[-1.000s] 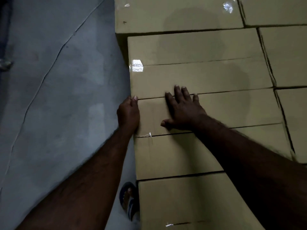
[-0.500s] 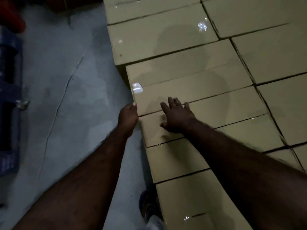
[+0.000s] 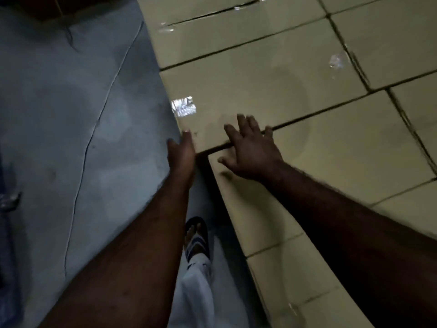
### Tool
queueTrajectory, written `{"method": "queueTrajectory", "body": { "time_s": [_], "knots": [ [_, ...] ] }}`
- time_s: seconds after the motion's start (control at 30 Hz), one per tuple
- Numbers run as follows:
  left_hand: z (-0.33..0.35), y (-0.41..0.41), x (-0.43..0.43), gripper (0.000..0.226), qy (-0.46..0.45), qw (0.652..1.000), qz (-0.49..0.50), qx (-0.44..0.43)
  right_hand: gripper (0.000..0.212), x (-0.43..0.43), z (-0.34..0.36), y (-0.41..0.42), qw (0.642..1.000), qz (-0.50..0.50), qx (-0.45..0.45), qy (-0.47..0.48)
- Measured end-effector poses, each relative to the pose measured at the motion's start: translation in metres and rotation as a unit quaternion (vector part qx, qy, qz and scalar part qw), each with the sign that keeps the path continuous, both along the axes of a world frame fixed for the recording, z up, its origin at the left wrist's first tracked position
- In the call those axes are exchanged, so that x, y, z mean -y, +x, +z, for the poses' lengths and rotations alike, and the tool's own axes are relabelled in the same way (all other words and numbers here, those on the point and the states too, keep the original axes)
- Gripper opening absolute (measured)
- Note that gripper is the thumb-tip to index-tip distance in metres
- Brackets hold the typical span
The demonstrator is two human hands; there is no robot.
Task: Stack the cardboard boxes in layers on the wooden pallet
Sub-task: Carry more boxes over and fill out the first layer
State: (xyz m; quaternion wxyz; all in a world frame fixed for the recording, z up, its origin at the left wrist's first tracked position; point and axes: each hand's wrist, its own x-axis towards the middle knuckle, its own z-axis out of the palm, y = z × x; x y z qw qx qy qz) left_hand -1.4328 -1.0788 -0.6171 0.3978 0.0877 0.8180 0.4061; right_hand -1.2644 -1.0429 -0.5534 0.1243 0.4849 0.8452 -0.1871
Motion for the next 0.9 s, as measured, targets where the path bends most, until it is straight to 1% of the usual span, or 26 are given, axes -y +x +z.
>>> {"method": "queueTrajectory", "body": {
  "time_s": [0.07,0.1,0.17,0.23,0.3,0.37,0.5,0.63,0.73,0.83,0.9],
  "knots": [
    [-0.004,0.003,-0.01,0.059,0.023,0.999,-0.015,0.026,0.091,-0.026,-0.005,-0.028,1.0,-0.016,0.005,-0.004],
    [-0.003,0.005,-0.012,0.055,0.029,0.999,-0.016,0.032,0.089,-0.036,-0.008,-0.038,1.0,-0.013,0.012,-0.013],
    [-0.001,0.01,-0.01,0.058,0.043,0.998,-0.019,0.034,0.083,-0.049,-0.011,-0.047,0.998,-0.003,0.04,-0.039],
    [-0.001,0.009,-0.004,0.056,0.051,0.997,-0.041,0.039,0.08,-0.055,-0.016,-0.045,0.996,-0.003,0.066,-0.061],
    [0.0,0.007,-0.004,0.053,0.028,0.997,-0.059,0.04,0.08,-0.057,-0.022,-0.04,0.995,-0.015,0.073,-0.073],
    [-0.002,0.007,-0.001,0.054,0.024,0.997,-0.073,0.032,0.081,-0.055,-0.025,-0.034,0.995,-0.014,0.07,-0.07],
    [0.0,0.009,0.006,0.062,0.066,0.994,-0.075,0.033,0.086,-0.054,-0.029,-0.024,0.996,0.01,0.073,-0.047],
    [0.0,0.017,0.002,0.058,0.077,0.991,-0.094,0.048,0.098,-0.056,-0.032,-0.017,0.996,0.025,0.077,-0.027],
    [-0.001,0.027,-0.005,0.057,0.073,0.99,-0.111,0.045,0.1,-0.06,-0.033,-0.008,0.996,0.029,0.079,-0.018],
    [0.0,0.033,-0.008,0.053,0.06,0.992,-0.103,0.04,0.101,-0.064,-0.033,-0.003,0.996,0.035,0.081,-0.023],
    [-0.001,0.037,-0.007,0.058,0.036,0.993,-0.106,0.035,0.1,-0.064,-0.033,-0.002,0.996,0.038,0.077,-0.025]
  ]
}}
